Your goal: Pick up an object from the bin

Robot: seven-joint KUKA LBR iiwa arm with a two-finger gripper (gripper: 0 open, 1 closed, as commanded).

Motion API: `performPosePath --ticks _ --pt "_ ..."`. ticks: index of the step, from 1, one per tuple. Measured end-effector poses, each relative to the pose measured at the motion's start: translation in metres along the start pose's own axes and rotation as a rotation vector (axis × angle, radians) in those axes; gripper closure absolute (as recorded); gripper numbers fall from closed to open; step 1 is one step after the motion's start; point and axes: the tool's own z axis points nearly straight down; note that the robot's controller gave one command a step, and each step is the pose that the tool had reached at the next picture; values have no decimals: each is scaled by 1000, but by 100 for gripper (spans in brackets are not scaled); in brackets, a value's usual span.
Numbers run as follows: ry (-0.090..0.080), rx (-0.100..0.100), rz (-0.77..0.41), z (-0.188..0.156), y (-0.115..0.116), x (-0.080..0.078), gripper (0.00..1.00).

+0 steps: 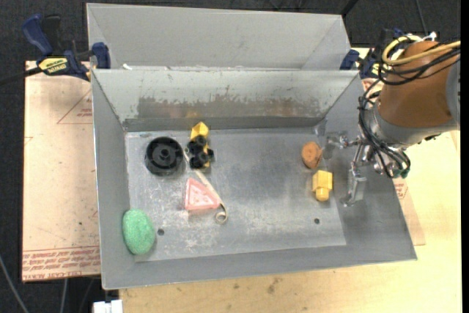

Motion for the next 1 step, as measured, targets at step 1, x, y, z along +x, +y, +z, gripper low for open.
performPosePath --ticks 1 --pt "-1 2 -11 23 1 5 0"
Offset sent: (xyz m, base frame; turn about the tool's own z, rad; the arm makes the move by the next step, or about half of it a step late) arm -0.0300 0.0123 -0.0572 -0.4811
